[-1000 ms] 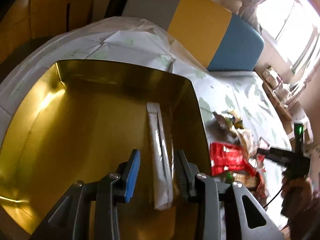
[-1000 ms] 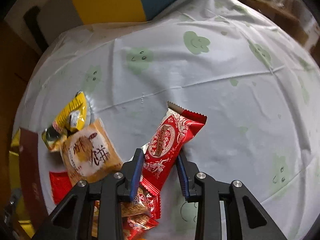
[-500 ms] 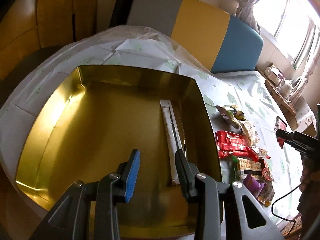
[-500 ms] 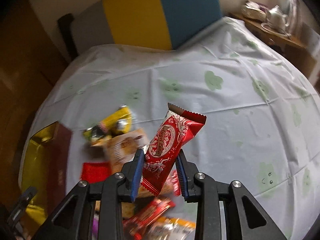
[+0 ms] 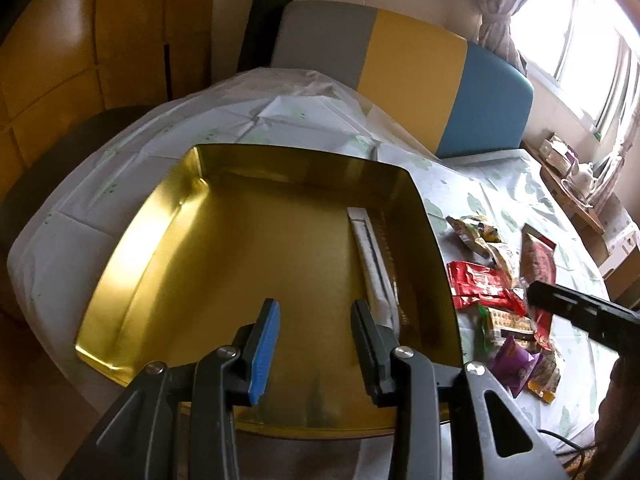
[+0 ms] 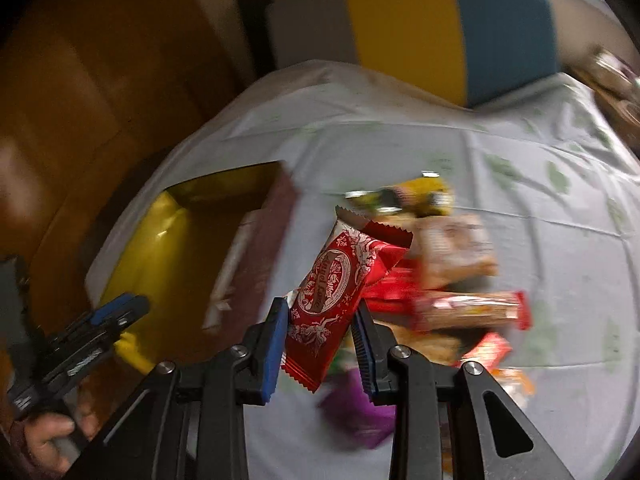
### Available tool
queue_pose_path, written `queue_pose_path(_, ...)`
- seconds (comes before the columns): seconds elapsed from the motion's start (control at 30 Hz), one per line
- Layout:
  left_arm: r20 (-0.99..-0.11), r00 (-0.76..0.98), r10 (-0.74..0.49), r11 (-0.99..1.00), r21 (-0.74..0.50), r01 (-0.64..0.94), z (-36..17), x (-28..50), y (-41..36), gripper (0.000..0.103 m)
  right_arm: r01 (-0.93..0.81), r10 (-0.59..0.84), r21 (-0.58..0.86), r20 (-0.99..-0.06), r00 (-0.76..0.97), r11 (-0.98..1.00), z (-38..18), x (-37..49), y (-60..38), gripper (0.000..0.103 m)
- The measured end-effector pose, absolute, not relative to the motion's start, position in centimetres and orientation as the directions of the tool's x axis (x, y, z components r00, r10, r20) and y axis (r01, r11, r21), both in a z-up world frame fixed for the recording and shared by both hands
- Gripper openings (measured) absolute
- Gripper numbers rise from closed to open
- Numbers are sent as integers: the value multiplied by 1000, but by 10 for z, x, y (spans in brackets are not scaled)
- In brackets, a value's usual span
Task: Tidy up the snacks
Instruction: 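Carry the red wafer bar to the gold tray and release it with the right tool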
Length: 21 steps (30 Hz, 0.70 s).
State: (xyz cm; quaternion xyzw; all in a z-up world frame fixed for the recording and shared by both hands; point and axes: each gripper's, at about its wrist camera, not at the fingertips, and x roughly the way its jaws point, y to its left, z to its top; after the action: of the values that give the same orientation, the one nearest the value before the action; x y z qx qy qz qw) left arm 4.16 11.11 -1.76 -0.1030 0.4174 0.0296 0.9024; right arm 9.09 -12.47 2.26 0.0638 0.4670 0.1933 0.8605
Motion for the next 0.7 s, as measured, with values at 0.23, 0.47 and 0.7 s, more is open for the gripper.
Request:
queue_pose_path(0.23, -754, 656, -18, 967, -179, -179, -18, 34, 128, 37, -404, 472, 305, -771, 427, 863, 24, 79, -63, 33)
queue_pose_path(0.47, -762, 648, 3, 953, -194, -232, -25, 30, 150, 37, -476, 456, 255, -809, 371, 841, 5, 74, -16, 34)
queue_pose_path(0.7, -764, 645, 7, 949, -198, -244, -30, 26, 155, 37, -518, 428, 208, -833, 351, 830, -12, 73, 0, 44)
